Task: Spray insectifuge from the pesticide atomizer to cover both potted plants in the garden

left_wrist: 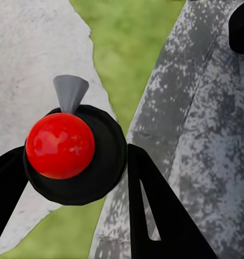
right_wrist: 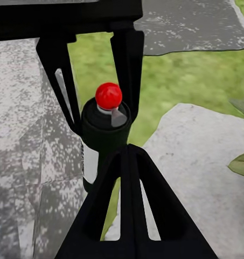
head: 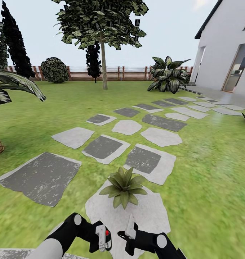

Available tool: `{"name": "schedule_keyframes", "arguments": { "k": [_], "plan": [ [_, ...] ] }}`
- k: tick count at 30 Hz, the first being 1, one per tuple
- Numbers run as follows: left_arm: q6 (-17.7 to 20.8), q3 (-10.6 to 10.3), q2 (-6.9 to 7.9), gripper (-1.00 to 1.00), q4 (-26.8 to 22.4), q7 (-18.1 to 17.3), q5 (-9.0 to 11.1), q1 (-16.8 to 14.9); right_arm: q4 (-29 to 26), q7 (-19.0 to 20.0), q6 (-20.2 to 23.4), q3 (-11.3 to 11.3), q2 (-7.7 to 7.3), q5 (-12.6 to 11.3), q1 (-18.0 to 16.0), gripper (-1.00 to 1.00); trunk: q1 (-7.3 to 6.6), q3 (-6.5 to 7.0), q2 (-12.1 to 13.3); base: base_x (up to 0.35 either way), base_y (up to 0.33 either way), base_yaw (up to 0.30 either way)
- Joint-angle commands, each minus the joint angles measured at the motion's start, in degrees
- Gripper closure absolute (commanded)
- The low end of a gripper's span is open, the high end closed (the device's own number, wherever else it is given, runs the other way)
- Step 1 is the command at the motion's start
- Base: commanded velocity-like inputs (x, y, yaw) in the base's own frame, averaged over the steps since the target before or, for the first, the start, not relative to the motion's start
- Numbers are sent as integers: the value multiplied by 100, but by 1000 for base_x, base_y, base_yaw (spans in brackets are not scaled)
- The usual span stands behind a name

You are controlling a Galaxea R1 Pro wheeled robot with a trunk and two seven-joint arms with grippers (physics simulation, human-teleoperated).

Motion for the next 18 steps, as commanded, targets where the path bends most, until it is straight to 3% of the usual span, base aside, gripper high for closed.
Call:
{"name": "schedule_keyframes", "arguments": {
  "k": [1,18],
  "plan": [
    [-23,52,-14,100,2,-29,-44,-3,-5,2,-29,-7,1,48,-2,100,-1,-5,-2,0,0,0],
    [-23,-80,-189,100,36,-31,-19,7,-6,-7,-29,-7,2,48,-2,100,-1,-5,-2,0,0,0]
  ]
}}
